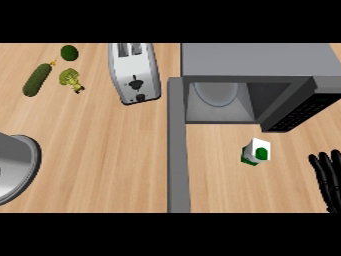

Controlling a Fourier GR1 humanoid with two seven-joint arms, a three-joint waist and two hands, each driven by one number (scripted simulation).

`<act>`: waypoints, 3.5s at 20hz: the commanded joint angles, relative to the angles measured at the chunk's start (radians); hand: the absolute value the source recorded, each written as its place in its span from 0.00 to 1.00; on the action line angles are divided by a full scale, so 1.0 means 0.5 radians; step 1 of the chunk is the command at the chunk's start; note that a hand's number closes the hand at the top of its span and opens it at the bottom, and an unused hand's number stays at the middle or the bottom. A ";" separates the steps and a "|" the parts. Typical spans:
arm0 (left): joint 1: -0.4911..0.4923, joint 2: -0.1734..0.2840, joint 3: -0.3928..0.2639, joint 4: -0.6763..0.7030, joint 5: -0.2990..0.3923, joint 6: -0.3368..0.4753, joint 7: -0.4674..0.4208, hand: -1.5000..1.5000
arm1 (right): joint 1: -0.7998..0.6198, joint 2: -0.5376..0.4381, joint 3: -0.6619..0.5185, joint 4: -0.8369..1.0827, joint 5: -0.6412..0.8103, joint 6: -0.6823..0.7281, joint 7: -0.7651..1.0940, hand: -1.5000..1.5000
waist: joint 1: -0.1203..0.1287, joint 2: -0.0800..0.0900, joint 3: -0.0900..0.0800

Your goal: Pick up the milk, place it into the microwave and close the microwave

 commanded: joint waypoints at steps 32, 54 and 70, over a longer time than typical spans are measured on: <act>0.800 -0.055 0.495 0.121 0.401 -0.768 -0.667 0.00 | -0.906 -0.028 -0.510 1.780 0.289 -0.380 -0.639 0.00 | 0.022 0.006 0.002; 0.937 -0.055 0.437 0.076 0.405 -0.837 -0.743 0.00 | -1.337 -0.140 -0.676 3.166 0.359 -0.487 -1.437 1.00 | 0.037 0.011 0.004; 0.894 -0.055 0.638 0.083 0.574 -0.943 -0.659 0.00 | -1.700 -0.229 -0.741 3.918 0.581 -0.970 -1.825 1.00 | 0.044 0.018 0.006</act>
